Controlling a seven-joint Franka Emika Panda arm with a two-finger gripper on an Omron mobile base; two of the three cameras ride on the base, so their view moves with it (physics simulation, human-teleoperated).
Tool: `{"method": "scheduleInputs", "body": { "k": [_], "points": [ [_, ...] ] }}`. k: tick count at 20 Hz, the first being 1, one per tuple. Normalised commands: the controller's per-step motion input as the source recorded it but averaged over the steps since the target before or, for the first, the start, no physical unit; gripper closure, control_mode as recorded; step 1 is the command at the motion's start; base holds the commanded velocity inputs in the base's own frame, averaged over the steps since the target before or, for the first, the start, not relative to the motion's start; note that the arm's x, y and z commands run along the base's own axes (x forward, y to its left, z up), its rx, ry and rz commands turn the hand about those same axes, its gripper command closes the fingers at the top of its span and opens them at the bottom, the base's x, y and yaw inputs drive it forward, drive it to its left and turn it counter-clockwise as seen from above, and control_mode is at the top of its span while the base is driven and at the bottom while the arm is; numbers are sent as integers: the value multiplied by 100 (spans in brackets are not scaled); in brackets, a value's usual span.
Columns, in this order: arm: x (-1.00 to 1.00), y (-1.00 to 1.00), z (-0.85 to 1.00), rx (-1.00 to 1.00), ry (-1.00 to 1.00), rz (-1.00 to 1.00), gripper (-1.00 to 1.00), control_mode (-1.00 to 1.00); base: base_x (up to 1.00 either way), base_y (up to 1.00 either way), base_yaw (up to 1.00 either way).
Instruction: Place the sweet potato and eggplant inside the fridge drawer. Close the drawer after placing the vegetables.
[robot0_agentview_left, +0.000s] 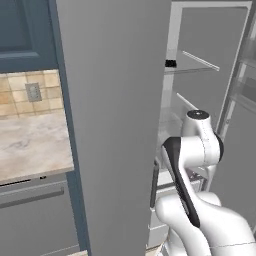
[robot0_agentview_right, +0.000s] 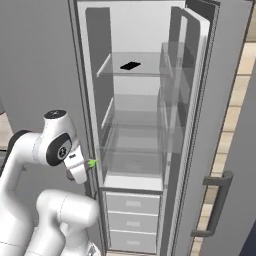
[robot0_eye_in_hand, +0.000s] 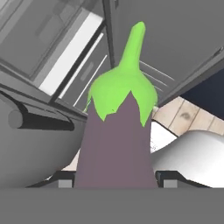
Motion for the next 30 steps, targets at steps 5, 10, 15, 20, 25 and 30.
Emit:
{"method": "scheduleInputs", "body": {
  "k": [5, 10, 15, 20, 25, 30],
  "points": [
    [0, 0, 0, 0, 0, 0, 100, 100, 33, -28, 20],
    [0, -26, 0, 4, -1, 5, 100, -100, 5, -21, 9],
    [27, -51, 15, 6, -6, 16, 100, -100, 0, 0, 0],
    [85, -19, 35, 1, -4, 23, 100, -100, 0, 0, 0],
    [85, -1, 3, 0, -1, 19, 100, -100, 0, 0, 0],
    [56, -40, 17, 0, -7, 16, 100, -100, 0, 0, 0]
  ]
}}
